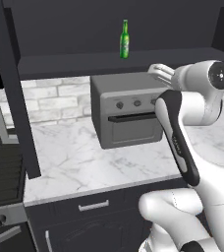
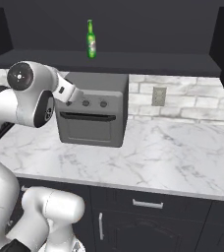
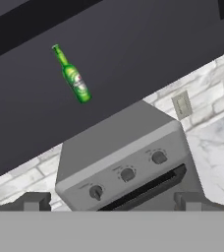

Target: Open the cabinet directly in front. Then move the beer and the cup to the dining counter with the candle on it.

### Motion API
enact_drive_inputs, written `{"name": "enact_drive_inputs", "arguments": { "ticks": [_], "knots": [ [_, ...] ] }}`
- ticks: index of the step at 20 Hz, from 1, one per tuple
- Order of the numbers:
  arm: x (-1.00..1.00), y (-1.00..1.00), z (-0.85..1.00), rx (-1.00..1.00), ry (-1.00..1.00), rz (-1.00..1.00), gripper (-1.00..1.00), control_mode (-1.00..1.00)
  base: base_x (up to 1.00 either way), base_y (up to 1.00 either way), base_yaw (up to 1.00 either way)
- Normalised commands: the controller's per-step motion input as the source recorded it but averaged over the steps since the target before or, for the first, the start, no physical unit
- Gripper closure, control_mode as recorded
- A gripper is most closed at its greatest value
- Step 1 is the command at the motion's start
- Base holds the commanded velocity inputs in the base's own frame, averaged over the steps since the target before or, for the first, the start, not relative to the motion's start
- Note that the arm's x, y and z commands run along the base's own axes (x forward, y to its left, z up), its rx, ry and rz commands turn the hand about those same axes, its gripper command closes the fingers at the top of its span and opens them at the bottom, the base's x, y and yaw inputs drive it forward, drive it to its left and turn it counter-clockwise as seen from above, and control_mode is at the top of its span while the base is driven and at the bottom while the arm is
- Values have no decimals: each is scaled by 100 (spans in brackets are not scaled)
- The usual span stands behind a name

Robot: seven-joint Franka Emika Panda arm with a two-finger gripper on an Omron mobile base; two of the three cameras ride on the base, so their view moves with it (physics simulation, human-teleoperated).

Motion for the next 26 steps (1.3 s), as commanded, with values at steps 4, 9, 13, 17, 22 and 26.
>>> {"name": "enact_drive_inputs", "arguments": {
  "ticks": [4, 9, 13, 17, 22, 26],
  "knots": [
    [0, 0, 0, 0, 0, 0, -100, 100, 0, 12, 0],
    [-1, 12, 99, -8, 0, 3, -100, -100, 0, 0, 0],
    [-7, 13, 83, -12, -3, 12, -100, -100, 0, 0, 0],
    [-18, 7, 50, -15, -7, 17, -100, -100, 0, 0, 0],
    [-2, 5, 0, -8, -2, 4, -100, -100, 0, 0, 0],
    [15, 0, -17, -4, 0, 0, -100, -100, 0, 0, 0]
  ]
}}
